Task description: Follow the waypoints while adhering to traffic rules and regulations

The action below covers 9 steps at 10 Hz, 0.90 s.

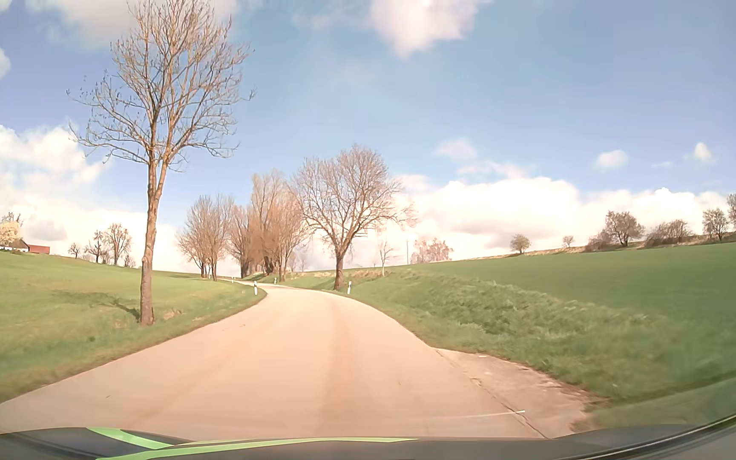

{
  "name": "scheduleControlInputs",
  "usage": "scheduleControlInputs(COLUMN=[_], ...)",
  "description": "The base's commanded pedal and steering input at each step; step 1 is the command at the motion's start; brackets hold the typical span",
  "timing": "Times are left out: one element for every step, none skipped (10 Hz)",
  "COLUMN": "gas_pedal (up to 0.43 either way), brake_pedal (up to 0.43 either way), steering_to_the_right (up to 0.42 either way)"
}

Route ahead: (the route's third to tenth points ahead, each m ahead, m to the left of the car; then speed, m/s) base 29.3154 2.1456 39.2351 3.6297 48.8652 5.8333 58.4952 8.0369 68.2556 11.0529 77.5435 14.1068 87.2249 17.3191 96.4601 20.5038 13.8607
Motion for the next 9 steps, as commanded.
scheduleControlInputs(gas_pedal=[0.331,0.331,0.331,0.331,0.331,0.331,0.331,0.331,0.339], brake_pedal=[0.0,0.0,0.0,0.0,0.0,0.0,0.0,0.0,0.0], steering_to_the_right=[-0.026,-0.026,-0.026,-0.026,-0.026,-0.026,-0.026,-0.024,-0.023])
